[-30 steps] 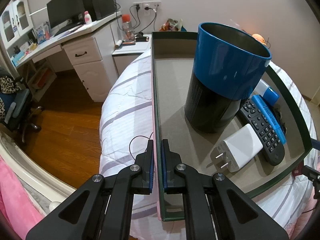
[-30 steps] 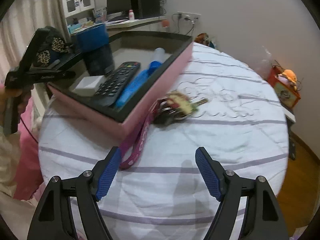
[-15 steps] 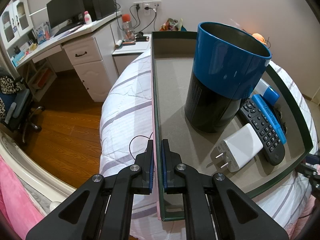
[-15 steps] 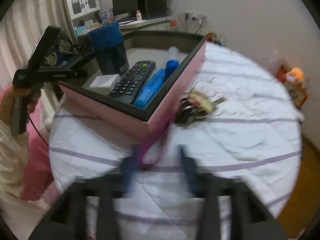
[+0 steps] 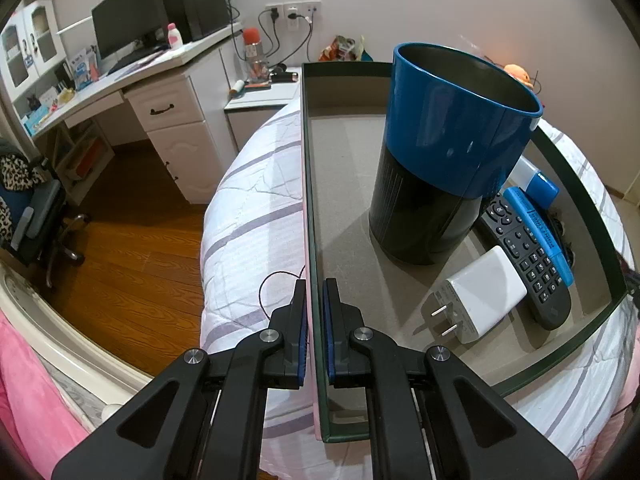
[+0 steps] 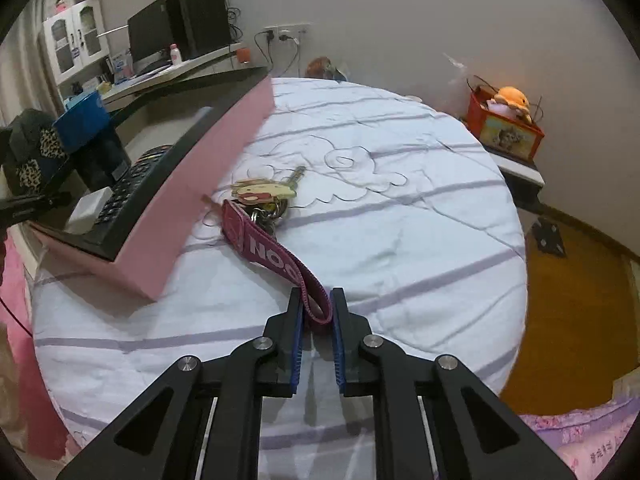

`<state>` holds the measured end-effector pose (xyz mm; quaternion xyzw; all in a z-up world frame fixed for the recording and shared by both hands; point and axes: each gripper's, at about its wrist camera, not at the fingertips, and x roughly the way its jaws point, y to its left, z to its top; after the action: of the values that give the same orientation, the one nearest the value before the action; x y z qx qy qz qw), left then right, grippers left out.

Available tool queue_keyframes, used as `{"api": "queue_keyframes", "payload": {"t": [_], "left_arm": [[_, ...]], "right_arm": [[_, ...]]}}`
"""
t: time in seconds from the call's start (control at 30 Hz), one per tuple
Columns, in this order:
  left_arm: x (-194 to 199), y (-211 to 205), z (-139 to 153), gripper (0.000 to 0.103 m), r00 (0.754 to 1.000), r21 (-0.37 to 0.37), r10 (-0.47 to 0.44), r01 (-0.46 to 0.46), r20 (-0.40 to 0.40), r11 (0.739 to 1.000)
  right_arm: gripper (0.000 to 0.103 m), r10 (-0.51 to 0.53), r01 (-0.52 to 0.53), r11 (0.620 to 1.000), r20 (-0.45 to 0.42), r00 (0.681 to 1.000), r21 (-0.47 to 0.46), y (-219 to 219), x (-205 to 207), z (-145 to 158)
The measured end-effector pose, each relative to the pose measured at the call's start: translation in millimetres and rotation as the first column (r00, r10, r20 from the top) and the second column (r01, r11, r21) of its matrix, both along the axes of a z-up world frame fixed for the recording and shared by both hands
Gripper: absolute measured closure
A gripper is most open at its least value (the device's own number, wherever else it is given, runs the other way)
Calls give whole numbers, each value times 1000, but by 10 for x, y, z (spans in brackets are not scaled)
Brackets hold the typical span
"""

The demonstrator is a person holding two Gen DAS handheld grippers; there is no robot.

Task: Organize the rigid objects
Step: 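Move the right tool to the keychain with the pink strap, then close the right tool on the pink strap and lift the keychain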

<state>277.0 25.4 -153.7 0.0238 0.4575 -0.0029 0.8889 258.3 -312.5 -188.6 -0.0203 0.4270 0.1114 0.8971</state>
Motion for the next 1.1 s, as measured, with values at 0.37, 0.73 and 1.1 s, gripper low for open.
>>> {"api": "queue_keyframes", "payload": {"t": [0.37,0.73,1.1], "left_arm": [[-1,-2,8,98,1000,5,3,-3,0,1000],[6,-14,15,97,1000,0,-1,1,-1,1000],[11,-21,19,97,1000,-1,-1,1,-1,1000]], "right_arm": [[44,92,-90,995,60,994,-41,366,160,131],[42,95,-95,995,-20,995,0,435,591,-27],[85,75,-76,995,29,997,68,324,494,98]]}}
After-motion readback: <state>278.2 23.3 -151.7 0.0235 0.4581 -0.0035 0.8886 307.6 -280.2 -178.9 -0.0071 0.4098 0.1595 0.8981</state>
